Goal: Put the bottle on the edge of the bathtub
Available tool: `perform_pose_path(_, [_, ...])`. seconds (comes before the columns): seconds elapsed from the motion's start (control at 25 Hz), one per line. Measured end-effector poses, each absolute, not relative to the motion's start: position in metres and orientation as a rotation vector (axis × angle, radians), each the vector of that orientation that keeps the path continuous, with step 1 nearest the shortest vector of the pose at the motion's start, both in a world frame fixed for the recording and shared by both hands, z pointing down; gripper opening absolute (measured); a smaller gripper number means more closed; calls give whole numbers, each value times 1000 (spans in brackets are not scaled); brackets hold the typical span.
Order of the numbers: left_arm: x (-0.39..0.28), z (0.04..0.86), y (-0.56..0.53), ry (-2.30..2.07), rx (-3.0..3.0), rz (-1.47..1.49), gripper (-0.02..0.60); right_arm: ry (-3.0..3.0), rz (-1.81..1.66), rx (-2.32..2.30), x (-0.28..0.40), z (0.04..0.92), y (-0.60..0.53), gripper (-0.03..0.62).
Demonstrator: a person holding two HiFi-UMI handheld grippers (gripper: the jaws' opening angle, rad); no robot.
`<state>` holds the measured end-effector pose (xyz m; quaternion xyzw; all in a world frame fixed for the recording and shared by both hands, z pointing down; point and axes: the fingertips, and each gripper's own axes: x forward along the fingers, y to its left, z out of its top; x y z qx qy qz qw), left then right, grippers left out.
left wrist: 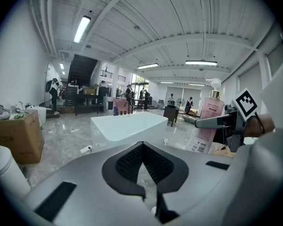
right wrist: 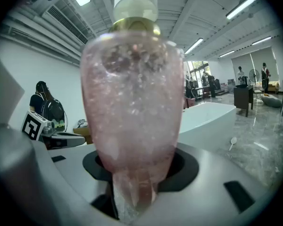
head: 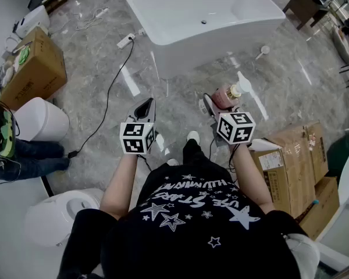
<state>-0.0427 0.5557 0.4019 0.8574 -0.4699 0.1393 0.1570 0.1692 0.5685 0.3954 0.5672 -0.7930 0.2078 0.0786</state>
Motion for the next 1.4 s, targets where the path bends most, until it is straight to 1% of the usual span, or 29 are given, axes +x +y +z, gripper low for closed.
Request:
perform_pose_path(0.36, [-43,407,570,-1322,2463,417,15,-2365,620,1688,168,398,577,225])
perform_pose_path(0.64, [-66,420,581,-1334,2442,429,15,-2362,631,1686,154,409,581,226])
perform_pose_path(0.84, [-80,414,564,-1369,2431,402,15,-2366,632,1682,146,411,567,229])
perform_pose_path(1.04, [-84,403,532,-1399,2443,381,15,-2375,651,1690,148,411,528,229])
perform_pose_path(1.4, [-76,427,434,-1445,2362,468,15,-2381,726,1643,172,438,409,229])
